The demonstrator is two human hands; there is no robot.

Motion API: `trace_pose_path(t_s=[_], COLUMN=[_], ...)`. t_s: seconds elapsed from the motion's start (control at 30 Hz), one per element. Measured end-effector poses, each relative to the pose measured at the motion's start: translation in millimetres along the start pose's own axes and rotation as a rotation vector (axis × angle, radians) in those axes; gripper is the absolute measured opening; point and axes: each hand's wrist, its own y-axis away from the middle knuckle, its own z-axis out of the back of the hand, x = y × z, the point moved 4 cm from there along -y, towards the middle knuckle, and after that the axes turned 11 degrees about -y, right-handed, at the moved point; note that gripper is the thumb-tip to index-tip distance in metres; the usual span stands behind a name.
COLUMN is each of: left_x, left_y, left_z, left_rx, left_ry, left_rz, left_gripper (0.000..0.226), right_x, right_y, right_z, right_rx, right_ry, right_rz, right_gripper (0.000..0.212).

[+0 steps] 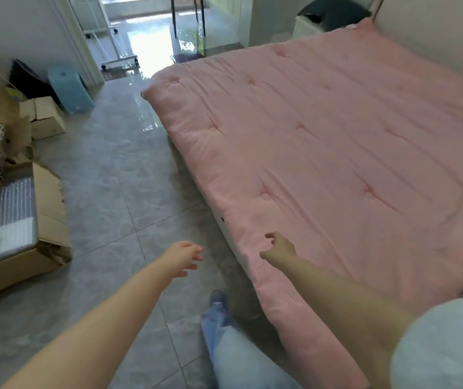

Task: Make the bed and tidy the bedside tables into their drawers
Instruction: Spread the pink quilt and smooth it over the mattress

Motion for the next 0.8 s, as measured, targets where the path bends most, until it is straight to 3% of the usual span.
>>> trace_pose_path(t_s=[0.1, 0.3, 0.47, 0.63, 0.73, 0.8], left_x=[-39, -86, -85, -77, -76, -79], left_y=[-39, -130, -206, -289, -357, -395], left_z=[-3, 9, 14, -3, -21, -33], left_rx=[0.135, 0.243, 0.308, 0.382, 0.289, 0.278], left_ry=[-0.275, -0.500, -0.432, -0.130, -0.277, -0.206], left_rz=[-0.117, -0.194, -0.091, 0.159, 0.095, 0.063], left_gripper=[0.022, 0.026, 0.028, 0.062, 0.083, 0.105], right_x=[3, 7, 10, 11, -2, -14], right_y=[-35, -104, -157, -208, -243, -261], right_z=[-3, -28, -45, -64, -78, -85], right_rx=[-0.079, -0.168, -0.085, -0.143, -0.181, -0.192], right_ry=[-0.074, -0.224, -0.098, -0.067, 0.050, 0.129], right_rz=[-0.080, -0.269, -0.345, -0.367, -0.398, -0.415], right_gripper=[0.067, 0.080, 0.077, 0.092, 0.099, 0.098])
